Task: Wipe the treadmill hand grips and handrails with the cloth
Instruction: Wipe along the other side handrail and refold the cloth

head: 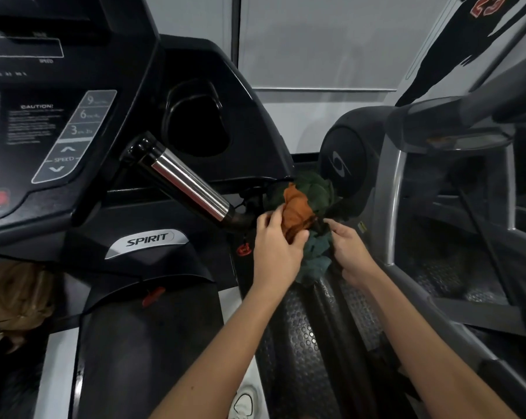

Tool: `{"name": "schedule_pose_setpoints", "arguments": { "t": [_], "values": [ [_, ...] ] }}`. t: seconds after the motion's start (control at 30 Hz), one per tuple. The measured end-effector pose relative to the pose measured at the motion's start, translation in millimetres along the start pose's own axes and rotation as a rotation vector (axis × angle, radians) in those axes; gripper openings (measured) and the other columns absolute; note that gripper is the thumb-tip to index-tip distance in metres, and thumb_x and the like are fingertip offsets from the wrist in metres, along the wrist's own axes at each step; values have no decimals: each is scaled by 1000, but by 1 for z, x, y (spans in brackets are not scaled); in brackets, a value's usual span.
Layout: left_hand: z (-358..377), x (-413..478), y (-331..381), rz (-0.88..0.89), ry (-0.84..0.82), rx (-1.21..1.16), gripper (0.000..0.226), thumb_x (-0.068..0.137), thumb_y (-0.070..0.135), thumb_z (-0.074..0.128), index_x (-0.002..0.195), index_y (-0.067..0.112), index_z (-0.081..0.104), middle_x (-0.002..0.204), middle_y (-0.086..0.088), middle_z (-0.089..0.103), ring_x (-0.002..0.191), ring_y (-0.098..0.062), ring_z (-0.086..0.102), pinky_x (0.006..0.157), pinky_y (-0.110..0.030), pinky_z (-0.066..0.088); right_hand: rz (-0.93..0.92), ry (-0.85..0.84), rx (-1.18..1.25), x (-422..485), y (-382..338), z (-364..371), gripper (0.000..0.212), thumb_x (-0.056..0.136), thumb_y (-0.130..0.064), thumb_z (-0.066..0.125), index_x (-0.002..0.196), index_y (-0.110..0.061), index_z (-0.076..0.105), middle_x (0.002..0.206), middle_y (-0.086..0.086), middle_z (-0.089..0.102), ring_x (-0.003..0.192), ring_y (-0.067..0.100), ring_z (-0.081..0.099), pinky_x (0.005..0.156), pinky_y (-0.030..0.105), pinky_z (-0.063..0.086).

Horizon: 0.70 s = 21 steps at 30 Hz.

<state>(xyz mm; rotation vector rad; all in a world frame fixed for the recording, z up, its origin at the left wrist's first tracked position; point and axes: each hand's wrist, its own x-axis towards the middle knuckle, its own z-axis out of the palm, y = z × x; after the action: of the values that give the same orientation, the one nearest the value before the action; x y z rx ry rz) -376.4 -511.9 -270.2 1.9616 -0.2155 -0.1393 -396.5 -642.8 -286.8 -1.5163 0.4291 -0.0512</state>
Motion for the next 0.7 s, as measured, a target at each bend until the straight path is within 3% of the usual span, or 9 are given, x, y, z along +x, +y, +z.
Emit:
{"name": "schedule_pose_setpoints", "arguments": {
  "t": [0.07,0.17,0.4,0.47,0.6,0.7],
  "values": [
    [0,-5,-3,28,54,9,40,86,21,65,123,10,55,119,0,49,109,-16,52,90,-17,38,-4,-14,-3,0,0,-1,18,93,-9,50,93,-15,66,78,-3,74,74,11,69,72,26,56],
    [2,-2,-2,53,74,43,29,89,17,61,115,6,58,112,-2,49,101,-17,54,84,-17,37,-6,-3,-3,0,0,0,20,93,-8,49,90,-16,67,78,-3,73,75,11,69,72,24,55],
    [1,38,6,43,48,42,41,91,16,56,129,4,49,130,-9,40,116,-23,48,100,-22,33,-35,19,-44,2,2,3,35,93,6,36,101,-14,64,112,12,64,108,22,59,98,32,44],
    [0,36,5,44,39,39,42,90,18,58,130,5,50,128,-7,41,115,-21,48,97,-19,33,-30,18,-34,2,3,3,34,94,4,36,99,-16,64,109,9,65,103,18,61,94,28,48],
    [-3,13,2,132,56,145,20,90,8,55,107,-1,58,118,-7,47,103,-22,53,90,-25,42,-16,32,-39,2,3,1,34,97,1,34,93,-16,63,90,0,70,87,12,65,83,25,52],
    [1,9,8,252,-16,357,36,89,-3,47,125,0,50,129,-9,40,115,-24,43,93,-30,43,0,74,-41,2,4,1,29,96,0,39,84,-10,63,74,1,72,74,17,66,72,29,55]
  ]
}}
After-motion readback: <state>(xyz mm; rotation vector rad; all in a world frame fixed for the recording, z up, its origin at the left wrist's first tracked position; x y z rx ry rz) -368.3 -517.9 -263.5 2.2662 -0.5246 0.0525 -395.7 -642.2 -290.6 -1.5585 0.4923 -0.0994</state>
